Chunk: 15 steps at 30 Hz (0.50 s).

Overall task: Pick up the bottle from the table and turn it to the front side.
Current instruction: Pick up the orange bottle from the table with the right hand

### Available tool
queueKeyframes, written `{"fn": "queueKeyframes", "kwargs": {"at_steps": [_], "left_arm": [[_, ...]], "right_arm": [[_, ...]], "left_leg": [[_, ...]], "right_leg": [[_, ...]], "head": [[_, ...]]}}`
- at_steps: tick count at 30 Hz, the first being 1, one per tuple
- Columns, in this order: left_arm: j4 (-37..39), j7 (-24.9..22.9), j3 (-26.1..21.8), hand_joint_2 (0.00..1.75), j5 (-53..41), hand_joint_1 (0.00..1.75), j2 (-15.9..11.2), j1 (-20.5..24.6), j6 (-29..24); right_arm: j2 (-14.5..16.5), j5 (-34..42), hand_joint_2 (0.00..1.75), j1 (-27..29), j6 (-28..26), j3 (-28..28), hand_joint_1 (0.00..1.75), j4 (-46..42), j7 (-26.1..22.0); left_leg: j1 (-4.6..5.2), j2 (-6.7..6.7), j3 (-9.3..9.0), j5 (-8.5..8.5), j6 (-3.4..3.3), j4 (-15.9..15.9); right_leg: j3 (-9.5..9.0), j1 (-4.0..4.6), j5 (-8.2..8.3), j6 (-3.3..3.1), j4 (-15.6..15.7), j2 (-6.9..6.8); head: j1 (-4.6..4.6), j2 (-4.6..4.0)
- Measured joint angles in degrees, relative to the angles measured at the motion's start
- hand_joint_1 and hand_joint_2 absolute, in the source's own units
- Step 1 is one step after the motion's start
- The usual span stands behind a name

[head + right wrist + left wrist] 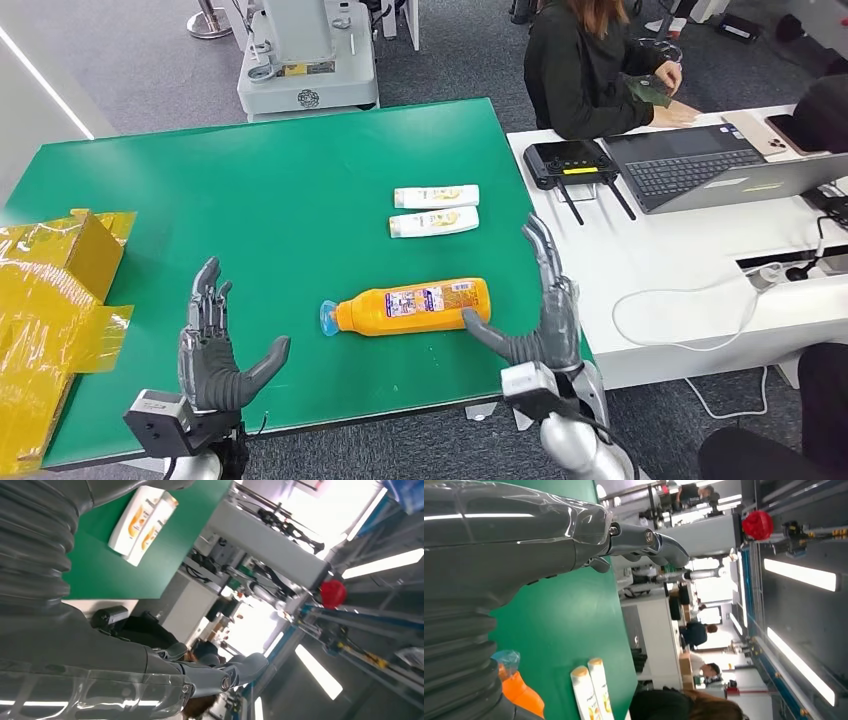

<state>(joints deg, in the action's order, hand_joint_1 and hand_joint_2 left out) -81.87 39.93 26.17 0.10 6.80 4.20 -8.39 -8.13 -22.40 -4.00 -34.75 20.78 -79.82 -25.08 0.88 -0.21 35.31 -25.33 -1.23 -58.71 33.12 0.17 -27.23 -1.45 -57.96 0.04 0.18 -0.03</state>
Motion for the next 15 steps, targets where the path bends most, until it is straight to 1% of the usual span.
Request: {"fn": "queueKeyframes", "kwargs": {"at_steps": [3, 5, 7, 11, 13, 15], "left_arm": [[1.7, 0.0, 0.8, 1.75, 0.2, 0.0, 0.3, 1.6, 1.3], [3.1, 0.0, 1.4, 1.75, 0.6, 0.0, 0.5, 2.7, 2.5], [4.6, 0.0, 2.0, 1.75, 0.9, 0.0, 0.6, 3.8, 3.5], [7.1, 0.0, 2.6, 1.75, 1.1, 0.0, 1.1, 5.6, 4.5], [7.9, 0.0, 2.6, 1.75, 1.1, 0.0, 1.2, 6.2, 4.6], [8.3, -0.2, 2.6, 1.75, 0.9, 0.0, 1.3, 6.4, 4.6]], "right_arm": [[0.0, -1.3, 1.75, -4.9, 2.0, 0.1, 0.0, 5.7, 2.8], [0.0, -1.3, 1.75, -7.5, 4.8, 0.1, 0.0, 8.5, 5.3], [-0.2, 1.3, 1.75, -9.2, 10.1, 0.1, 0.0, 10.3, 7.3], [-0.9, 12.0, 1.75, -11.2, 25.7, 0.3, 0.0, 11.1, 9.0], [-1.6, 14.2, 1.75, -12.3, 29.4, 0.7, 0.0, 11.4, 9.6], [-2.5, 14.6, 1.75, -13.5, 30.9, 1.4, 0.0, 11.7, 10.1]], "left_leg": [[0.0, -0.02, 0.01, 0.03, -0.04, 0.0], [0.0, -0.02, 0.01, 0.03, -0.04, 0.0], [0.0, -0.03, 0.02, 0.03, -0.04, 0.0], [0.0, -0.02, 0.03, 0.03, -0.04, 0.0], [0.0, -0.02, 0.04, 0.02, -0.04, 0.0], [0.0, -0.02, 0.04, 0.02, -0.04, 0.0]], "right_leg": [[0.0, 0.0, 0.01, 0.02, 0.0, -0.01], [0.0, 0.0, 0.02, 0.02, 0.0, -0.01], [0.0, 0.0, 0.02, 0.03, 0.0, -0.02], [0.01, 0.0, 0.02, 0.03, 0.0, -0.01], [0.01, 0.0, 0.01, 0.03, 0.0, -0.01], [0.01, 0.0, 0.01, 0.03, 0.0, -0.01]], "head": [[0.0, 0.01], [-0.01, 0.01], [0.0, 0.01], [-0.01, 0.0], [-0.01, 0.0], [0.0, 0.01]]}}
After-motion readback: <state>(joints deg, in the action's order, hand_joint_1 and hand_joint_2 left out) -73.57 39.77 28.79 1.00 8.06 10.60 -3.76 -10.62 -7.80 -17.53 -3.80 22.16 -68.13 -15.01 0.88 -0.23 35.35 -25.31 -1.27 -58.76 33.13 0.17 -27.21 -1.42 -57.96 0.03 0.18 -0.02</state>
